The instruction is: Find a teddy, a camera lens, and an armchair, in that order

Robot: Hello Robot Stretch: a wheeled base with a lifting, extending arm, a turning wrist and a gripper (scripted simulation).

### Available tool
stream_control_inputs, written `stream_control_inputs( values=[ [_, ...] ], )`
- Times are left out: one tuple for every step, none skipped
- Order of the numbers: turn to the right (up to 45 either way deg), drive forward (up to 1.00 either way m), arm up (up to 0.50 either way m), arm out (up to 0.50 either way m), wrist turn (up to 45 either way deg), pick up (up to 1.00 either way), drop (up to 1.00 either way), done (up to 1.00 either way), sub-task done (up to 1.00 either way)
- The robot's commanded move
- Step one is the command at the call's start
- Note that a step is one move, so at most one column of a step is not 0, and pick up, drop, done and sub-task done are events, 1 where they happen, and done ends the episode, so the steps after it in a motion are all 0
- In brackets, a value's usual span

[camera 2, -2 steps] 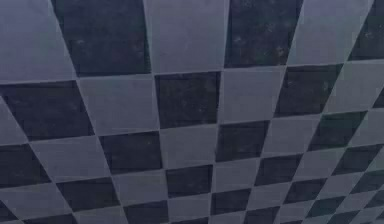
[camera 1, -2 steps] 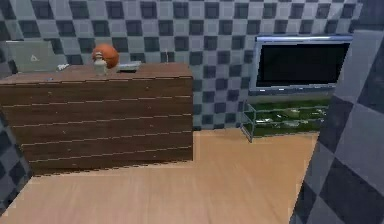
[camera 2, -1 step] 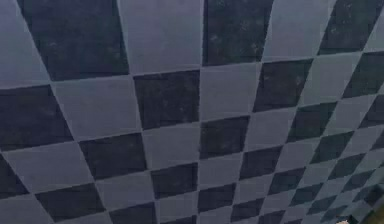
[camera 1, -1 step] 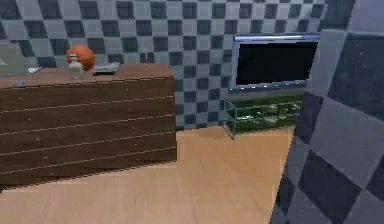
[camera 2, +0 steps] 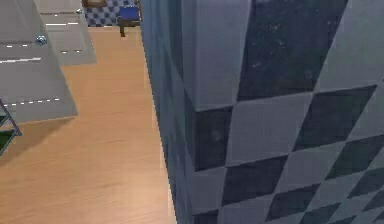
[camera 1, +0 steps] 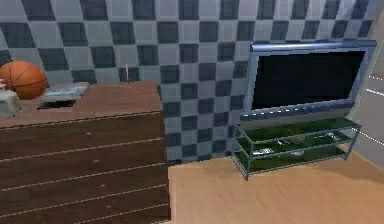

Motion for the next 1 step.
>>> stream_control_inputs(
  values=[
    [30.0, 0.0, 0.0, 0.0, 0.0, 0.0, 0.0, 0.0, 0.0]
  ],
)
